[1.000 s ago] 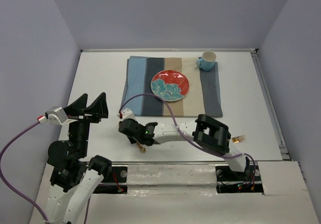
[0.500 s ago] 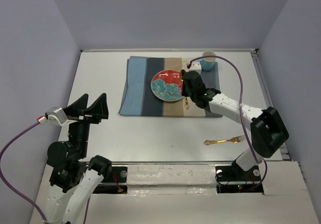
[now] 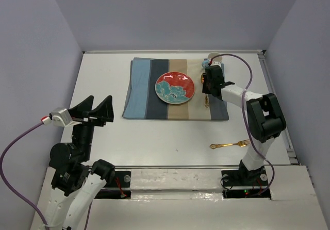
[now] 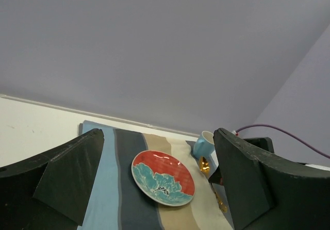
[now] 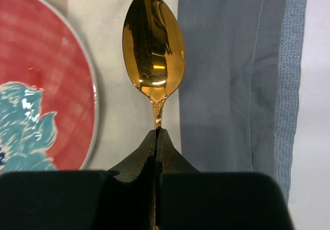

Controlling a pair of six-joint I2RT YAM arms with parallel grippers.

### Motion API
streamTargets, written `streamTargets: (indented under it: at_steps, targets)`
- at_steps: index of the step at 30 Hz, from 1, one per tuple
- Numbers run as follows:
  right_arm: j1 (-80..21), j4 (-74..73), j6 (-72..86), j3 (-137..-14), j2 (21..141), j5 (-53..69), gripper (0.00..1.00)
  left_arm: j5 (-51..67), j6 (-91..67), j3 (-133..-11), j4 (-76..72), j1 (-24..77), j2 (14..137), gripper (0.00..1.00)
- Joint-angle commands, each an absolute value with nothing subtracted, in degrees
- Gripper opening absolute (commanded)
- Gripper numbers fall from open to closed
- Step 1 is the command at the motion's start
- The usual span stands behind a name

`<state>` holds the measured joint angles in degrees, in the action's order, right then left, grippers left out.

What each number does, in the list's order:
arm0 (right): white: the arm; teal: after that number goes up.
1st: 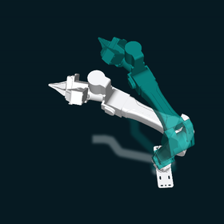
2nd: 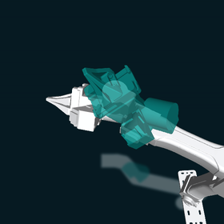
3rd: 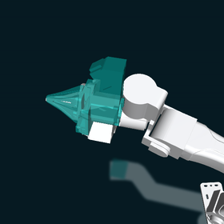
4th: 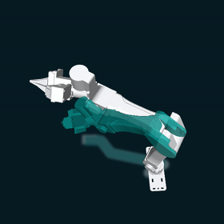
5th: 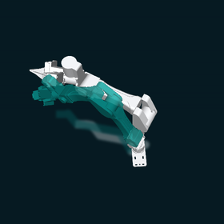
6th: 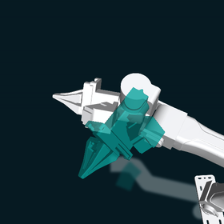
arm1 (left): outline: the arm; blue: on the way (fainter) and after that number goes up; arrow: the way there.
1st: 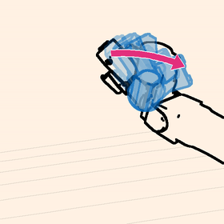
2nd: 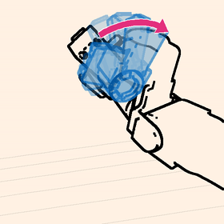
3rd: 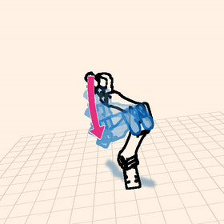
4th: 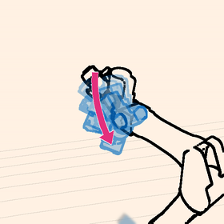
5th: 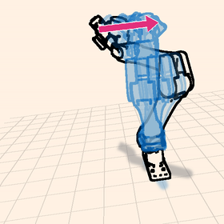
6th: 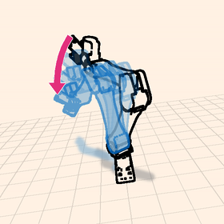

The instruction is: Set the dinner table for one person

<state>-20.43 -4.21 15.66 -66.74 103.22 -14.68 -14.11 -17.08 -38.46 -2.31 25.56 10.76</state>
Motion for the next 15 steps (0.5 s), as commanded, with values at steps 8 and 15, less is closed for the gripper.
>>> streamTargets:
  at_steps: [8, 15]
  targets:
    - [-16.96, -0.62, 13.71, -76.37, 112.06, -9.31, 0.0, -10.55, -17.75, -38.32, -5.8, 26.02, 15.46, 0.99]
    - [-16.96, -1.76, 16.69, -72.17, 105.05, -10.11, 0.63, 3.13, -20.21, -39.72, -7.03, 26.1, 24.42, 0.99]
